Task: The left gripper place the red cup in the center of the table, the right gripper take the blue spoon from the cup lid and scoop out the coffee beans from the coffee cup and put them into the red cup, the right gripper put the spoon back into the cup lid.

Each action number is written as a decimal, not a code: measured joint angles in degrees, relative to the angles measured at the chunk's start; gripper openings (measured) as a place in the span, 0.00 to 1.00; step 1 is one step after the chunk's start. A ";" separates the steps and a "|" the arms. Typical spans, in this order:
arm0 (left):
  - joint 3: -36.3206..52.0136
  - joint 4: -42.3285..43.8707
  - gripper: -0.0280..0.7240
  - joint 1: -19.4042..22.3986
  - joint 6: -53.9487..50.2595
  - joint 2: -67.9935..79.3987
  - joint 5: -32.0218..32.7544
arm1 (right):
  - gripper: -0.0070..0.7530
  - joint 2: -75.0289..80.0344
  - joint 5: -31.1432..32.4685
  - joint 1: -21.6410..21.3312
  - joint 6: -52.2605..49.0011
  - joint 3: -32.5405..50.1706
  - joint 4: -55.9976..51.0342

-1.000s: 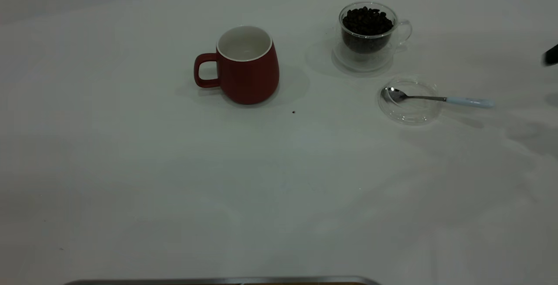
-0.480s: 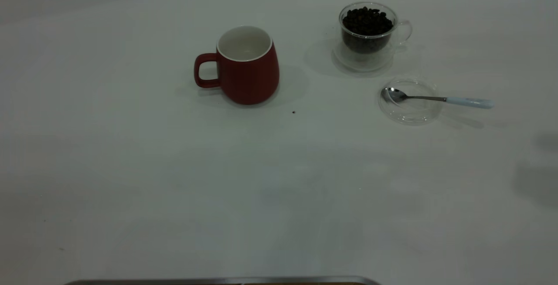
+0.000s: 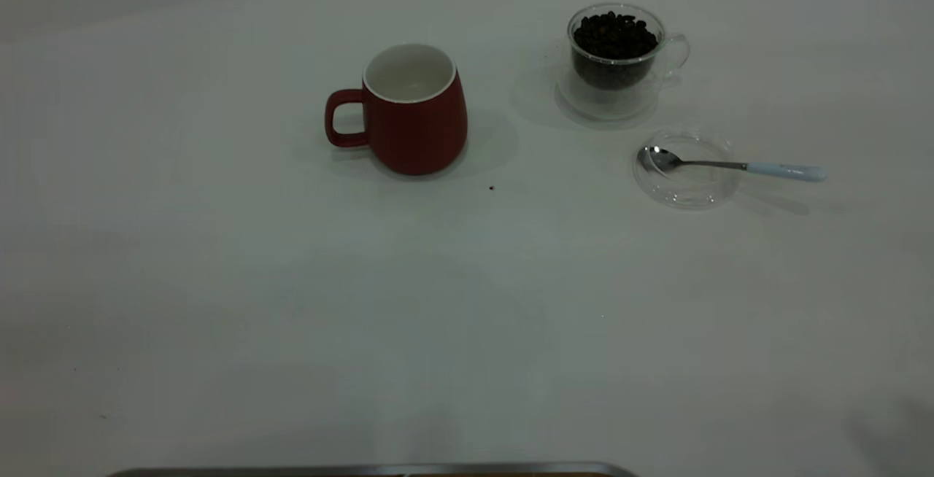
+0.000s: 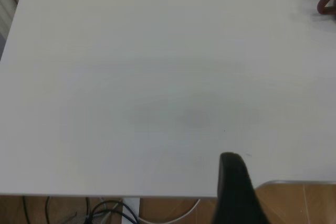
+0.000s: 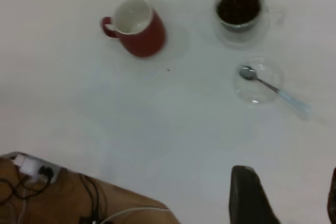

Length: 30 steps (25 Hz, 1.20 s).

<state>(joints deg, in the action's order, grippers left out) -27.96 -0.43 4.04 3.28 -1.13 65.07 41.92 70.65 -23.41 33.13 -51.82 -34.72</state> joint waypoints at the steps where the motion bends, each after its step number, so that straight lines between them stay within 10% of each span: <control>1: 0.00 0.00 0.74 0.00 0.00 0.00 0.00 | 0.54 -0.05 0.00 0.30 0.09 -0.01 -0.37; 11: 0.00 0.00 0.74 0.00 0.00 0.00 0.00 | 0.54 -0.46 0.00 0.90 -0.83 9.11 0.99; 22: 0.00 0.00 0.74 0.00 0.00 0.00 0.00 | 0.54 -22.19 -2.81 19.21 -12.58 17.76 14.33; 30: 0.00 0.00 0.74 0.00 -0.07 0.00 0.00 | 0.54 -36.80 -6.27 22.86 -22.67 23.21 27.20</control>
<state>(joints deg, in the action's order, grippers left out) -27.96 -0.43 4.04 3.21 -1.13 65.07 5.12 64.38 -0.55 10.46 -28.61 -7.52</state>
